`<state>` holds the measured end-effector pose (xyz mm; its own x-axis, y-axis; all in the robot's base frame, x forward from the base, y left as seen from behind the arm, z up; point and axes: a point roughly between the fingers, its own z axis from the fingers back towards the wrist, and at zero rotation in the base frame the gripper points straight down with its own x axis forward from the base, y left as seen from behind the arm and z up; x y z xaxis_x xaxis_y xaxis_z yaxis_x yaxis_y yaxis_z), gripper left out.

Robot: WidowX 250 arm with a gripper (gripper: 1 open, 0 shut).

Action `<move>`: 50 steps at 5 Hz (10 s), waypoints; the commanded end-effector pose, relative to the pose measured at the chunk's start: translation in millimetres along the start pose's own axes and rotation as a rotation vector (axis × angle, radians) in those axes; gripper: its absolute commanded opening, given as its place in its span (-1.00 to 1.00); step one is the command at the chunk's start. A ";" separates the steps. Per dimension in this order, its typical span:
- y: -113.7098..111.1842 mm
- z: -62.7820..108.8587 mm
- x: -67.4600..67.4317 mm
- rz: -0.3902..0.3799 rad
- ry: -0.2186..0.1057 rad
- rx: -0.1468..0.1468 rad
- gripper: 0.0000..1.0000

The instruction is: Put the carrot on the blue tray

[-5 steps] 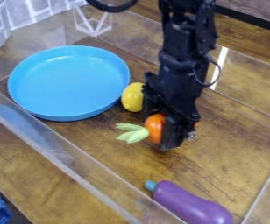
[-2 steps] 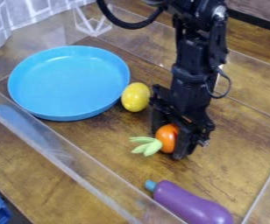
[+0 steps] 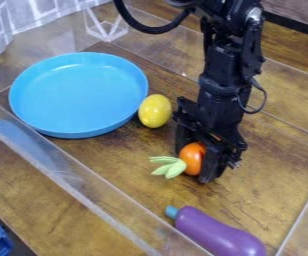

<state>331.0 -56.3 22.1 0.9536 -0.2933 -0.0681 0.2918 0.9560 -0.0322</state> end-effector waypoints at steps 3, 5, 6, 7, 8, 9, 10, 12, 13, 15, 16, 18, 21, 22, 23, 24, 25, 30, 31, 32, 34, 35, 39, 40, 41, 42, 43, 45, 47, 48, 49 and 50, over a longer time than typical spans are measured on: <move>-20.6 66.1 7.3 -0.022 -0.070 0.043 -1.00; 20.5 132.1 -42.7 0.068 -0.182 0.124 -1.00; 57.1 125.5 -76.1 0.117 -0.188 0.124 -1.00; 94.6 124.9 -101.5 0.161 -0.190 0.128 -1.00; 130.1 116.0 -117.0 0.249 -0.185 0.129 -1.00; 108.7 104.0 -94.9 0.248 -0.187 0.124 -1.00; 91.3 89.4 -76.0 0.239 -0.181 0.132 -1.00; 82.9 87.5 -49.6 0.219 -0.198 0.148 -1.00; 89.9 106.5 -43.7 0.178 -0.208 0.154 -1.00; 111.0 118.5 -60.5 0.190 -0.200 0.177 -1.00; 114.4 107.3 -78.0 0.208 -0.178 0.182 -1.00; 115.0 96.0 -85.4 0.222 -0.165 0.204 -1.00; 115.0 80.6 -64.3 0.137 -0.181 0.205 1.00; 121.3 79.3 -53.0 0.102 -0.198 0.204 1.00; 126.0 78.1 -41.9 0.050 -0.214 0.200 1.00; 122.8 83.7 -38.2 0.062 -0.220 0.197 1.00; 120.3 90.3 -36.8 0.076 -0.225 0.195 1.00; 116.6 85.5 -43.5 0.108 -0.252 0.183 1.00; 128.7 87.6 -49.3 0.073 -0.263 0.174 1.00; 140.1 96.1 -54.4 0.037 -0.275 0.169 1.00; 151.5 110.2 -43.5 -0.004 -0.295 0.163 1.00; 161.8 100.9 -49.5 -0.024 -0.286 0.159 1.00; 152.6 72.3 -22.6 -0.065 -0.279 0.145 1.00; 143.5 81.8 -8.0 0.002 -0.279 0.144 1.00; 134.7 91.0 8.9 0.054 -0.283 0.144 -1.00; 117.0 85.6 18.2 0.057 -0.280 0.136 1.00; 100.3 82.0 27.5 0.055 -0.284 0.132 -1.00; 93.9 87.7 45.6 0.044 -0.285 0.136 1.00; 107.5 83.9 57.8 0.042 -0.277 0.143 1.00; 122.2 79.2 63.9 0.057 -0.274 0.149 1.00; 134.1 72.9 69.7 0.069 -0.268 0.150 1.00; 139.5 77.7 68.7 0.091 -0.267 0.153 1.00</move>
<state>434.8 49.2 62.0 0.9656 -0.2260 0.1286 0.2157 0.9724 0.0890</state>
